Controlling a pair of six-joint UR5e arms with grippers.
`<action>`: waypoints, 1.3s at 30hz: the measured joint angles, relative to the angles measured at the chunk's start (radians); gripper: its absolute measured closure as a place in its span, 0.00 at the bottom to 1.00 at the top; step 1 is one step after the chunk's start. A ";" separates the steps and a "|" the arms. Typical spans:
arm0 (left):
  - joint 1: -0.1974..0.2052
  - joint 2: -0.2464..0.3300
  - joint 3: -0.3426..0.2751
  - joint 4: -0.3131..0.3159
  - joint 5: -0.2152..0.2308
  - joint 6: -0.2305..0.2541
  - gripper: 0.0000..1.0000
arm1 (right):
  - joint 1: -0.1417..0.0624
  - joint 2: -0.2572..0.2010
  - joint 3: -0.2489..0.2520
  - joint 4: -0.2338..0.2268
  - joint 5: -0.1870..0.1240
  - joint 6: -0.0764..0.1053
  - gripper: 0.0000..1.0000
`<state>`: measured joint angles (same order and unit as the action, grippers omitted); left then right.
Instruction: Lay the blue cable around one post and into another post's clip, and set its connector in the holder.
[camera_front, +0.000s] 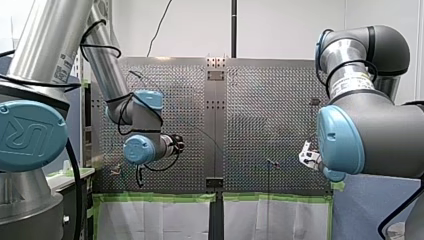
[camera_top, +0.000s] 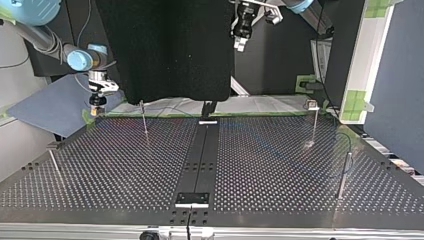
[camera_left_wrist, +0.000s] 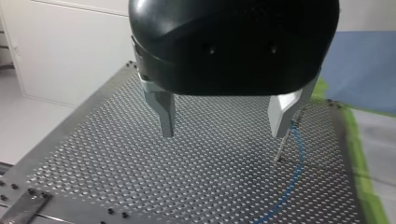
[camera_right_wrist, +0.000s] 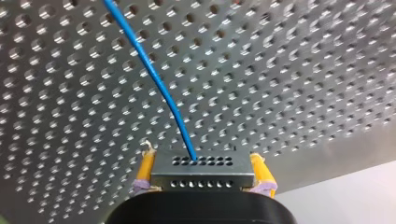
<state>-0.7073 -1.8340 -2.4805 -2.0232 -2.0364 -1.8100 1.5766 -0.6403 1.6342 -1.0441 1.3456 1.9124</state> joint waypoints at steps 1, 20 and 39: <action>0.000 0.000 -0.008 0.000 0.000 0.000 0.01 | 0.001 -0.008 0.000 0.006 0.001 0.000 1.00; 0.003 0.000 -0.060 0.000 0.002 -0.001 0.01 | 0.059 -0.189 -0.004 0.123 0.001 -0.015 1.00; 0.011 0.000 -0.059 -0.007 0.004 0.000 0.01 | 0.129 -0.353 -0.004 0.239 0.035 -0.041 1.00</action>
<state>-0.6963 -1.8340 -2.5399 -2.0306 -2.0322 -1.8100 1.7054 -0.9935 1.6301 -0.8048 1.3805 1.8713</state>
